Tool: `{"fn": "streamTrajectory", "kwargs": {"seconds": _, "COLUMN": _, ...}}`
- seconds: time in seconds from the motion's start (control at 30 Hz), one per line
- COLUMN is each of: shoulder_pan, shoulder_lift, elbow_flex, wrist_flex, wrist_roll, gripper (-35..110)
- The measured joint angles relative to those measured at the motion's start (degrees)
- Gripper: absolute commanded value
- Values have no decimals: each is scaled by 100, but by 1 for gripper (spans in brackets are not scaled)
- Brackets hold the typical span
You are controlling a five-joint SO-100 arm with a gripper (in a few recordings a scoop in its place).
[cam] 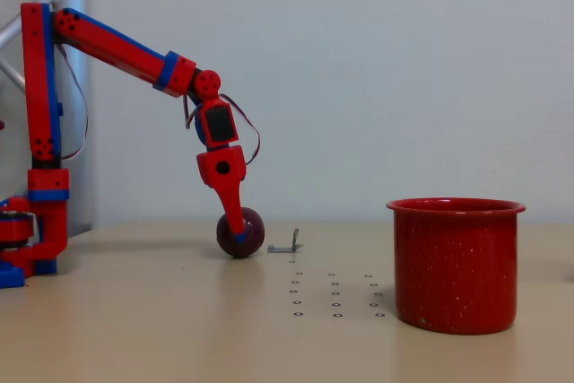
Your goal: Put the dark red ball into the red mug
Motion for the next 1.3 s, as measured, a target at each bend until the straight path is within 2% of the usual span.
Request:
{"fn": "streamTrajectory", "kwargs": {"seconds": 0.13, "shoulder_pan": 132, "shoulder_lift": 53, "elbow_flex": 0, "wrist_flex": 0, "wrist_roll": -62, "gripper": 41}}
{"fn": "streamTrajectory", "kwargs": {"seconds": 0.37, "shoulder_pan": 132, "shoulder_lift": 53, "elbow_flex": 0, "wrist_flex": 0, "wrist_roll": -62, "gripper": 26}}
{"fn": "streamTrajectory", "kwargs": {"seconds": 0.47, "shoulder_pan": 123, "shoulder_lift": 88, "elbow_flex": -229, "wrist_flex": 0, "wrist_roll": -9, "gripper": 14}}
{"fn": "streamTrajectory", "kwargs": {"seconds": 0.57, "shoulder_pan": 211, "shoulder_lift": 97, "elbow_flex": -527, "wrist_flex": -70, "wrist_roll": 237, "gripper": 12}}
{"fn": "streamTrajectory", "kwargs": {"seconds": 0.67, "shoulder_pan": 264, "shoulder_lift": 88, "elbow_flex": -562, "wrist_flex": -26, "wrist_roll": 369, "gripper": 12}}
{"fn": "streamTrajectory", "kwargs": {"seconds": 0.87, "shoulder_pan": 316, "shoulder_lift": 79, "elbow_flex": -817, "wrist_flex": 334, "wrist_roll": 404, "gripper": 28}}
{"fn": "streamTrajectory", "kwargs": {"seconds": 1.3, "shoulder_pan": 422, "shoulder_lift": 88, "elbow_flex": -756, "wrist_flex": 800, "wrist_roll": 308, "gripper": 34}}
